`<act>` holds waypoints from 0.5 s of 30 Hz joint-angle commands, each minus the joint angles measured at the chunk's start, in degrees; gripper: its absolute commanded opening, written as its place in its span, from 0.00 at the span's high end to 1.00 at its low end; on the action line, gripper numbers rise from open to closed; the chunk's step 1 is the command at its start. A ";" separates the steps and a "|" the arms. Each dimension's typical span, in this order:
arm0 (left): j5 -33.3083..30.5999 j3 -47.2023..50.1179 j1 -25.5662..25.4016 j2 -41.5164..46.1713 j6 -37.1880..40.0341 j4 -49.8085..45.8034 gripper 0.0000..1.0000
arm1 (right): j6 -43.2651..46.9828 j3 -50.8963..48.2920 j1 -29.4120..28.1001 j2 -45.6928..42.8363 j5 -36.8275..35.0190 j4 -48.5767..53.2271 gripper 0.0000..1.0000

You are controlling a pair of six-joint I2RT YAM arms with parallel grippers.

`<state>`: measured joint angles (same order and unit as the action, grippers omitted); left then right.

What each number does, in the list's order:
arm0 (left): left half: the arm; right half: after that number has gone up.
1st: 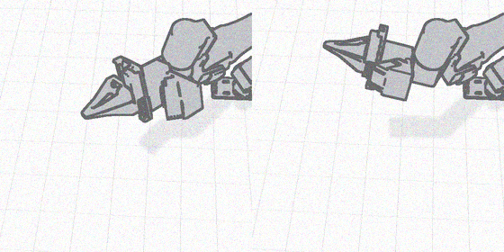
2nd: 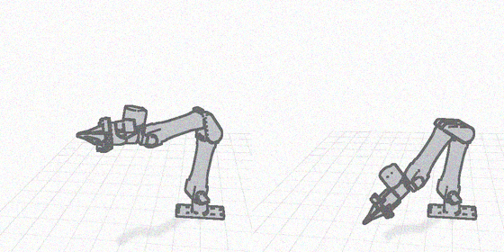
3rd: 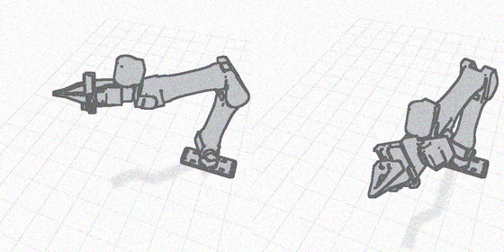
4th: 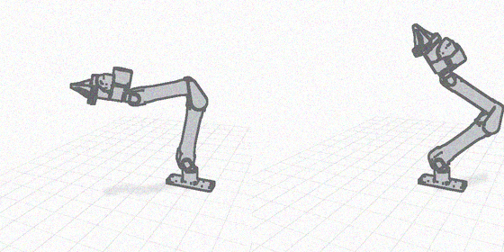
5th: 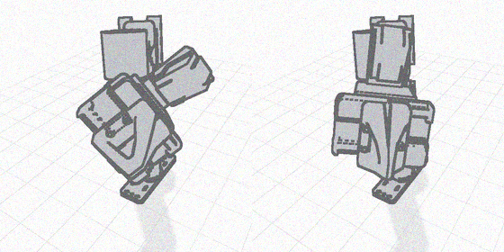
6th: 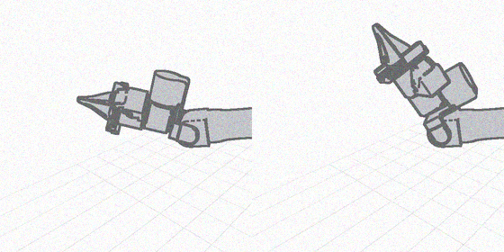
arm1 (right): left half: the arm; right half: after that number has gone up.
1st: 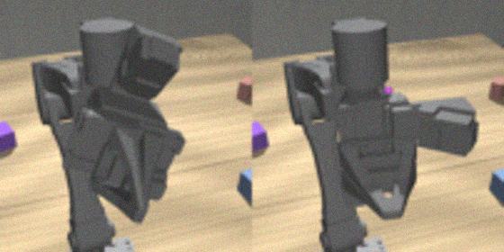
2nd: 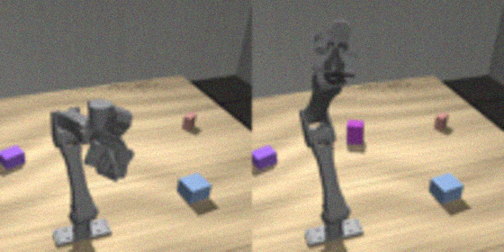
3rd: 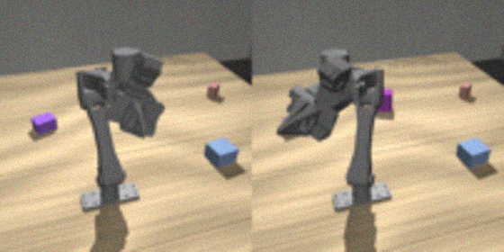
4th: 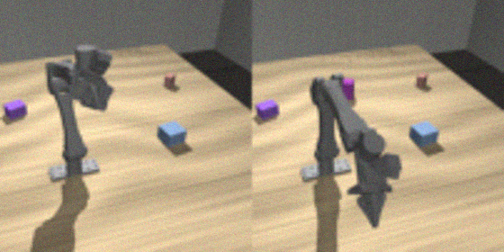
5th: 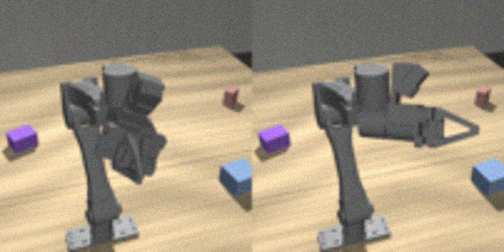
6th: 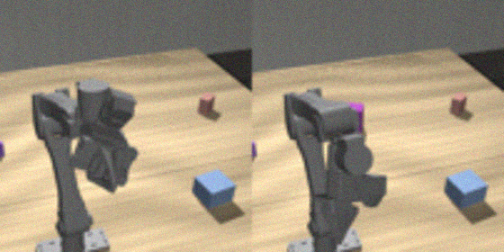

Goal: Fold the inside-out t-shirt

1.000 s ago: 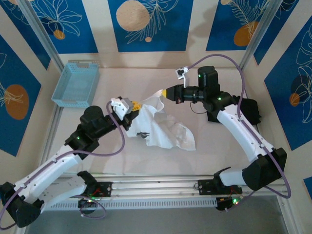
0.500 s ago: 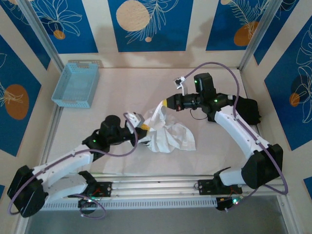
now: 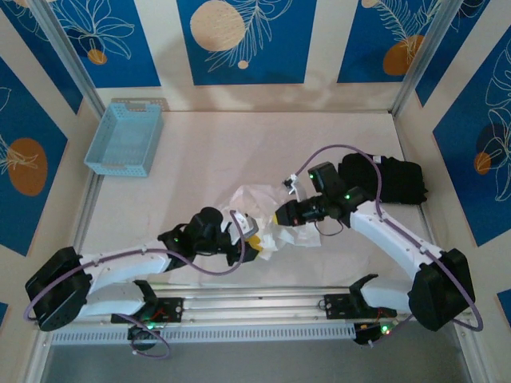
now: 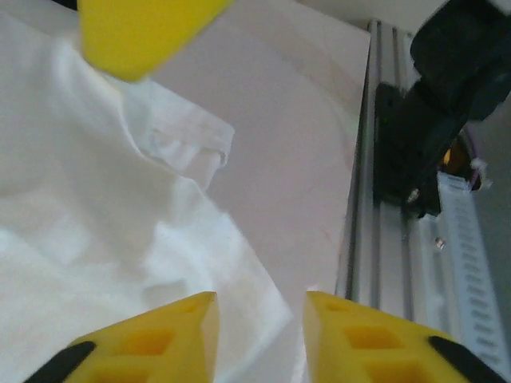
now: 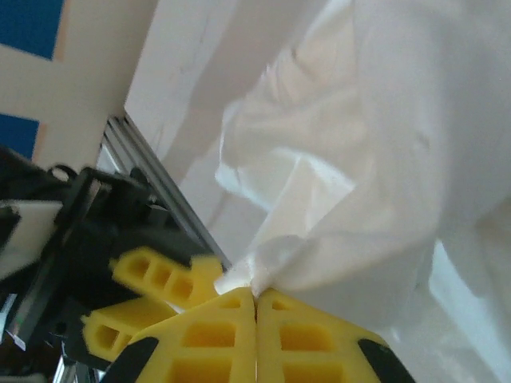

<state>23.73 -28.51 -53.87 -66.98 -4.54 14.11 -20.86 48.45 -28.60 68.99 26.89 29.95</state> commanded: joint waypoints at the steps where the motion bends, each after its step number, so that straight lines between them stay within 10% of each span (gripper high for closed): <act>1: -2.44 2.11 -0.20 4.44 -0.80 -0.08 0.56 | -0.87 -1.03 -0.24 -2.30 -3.90 3.06 0.74; 9: -24.80 -2.44 8.21 9.87 -8.99 -12.53 0.46 | -1.37 2.81 1.22 -0.89 -18.27 1.23 0.54; 15: -22.61 -3.53 20.55 5.47 -20.51 -17.59 0.43 | -0.37 6.56 1.32 6.79 -27.33 -3.82 0.50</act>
<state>2.44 -30.92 -37.15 -59.46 -17.61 2.00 -21.93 52.34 -27.62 72.18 5.91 29.21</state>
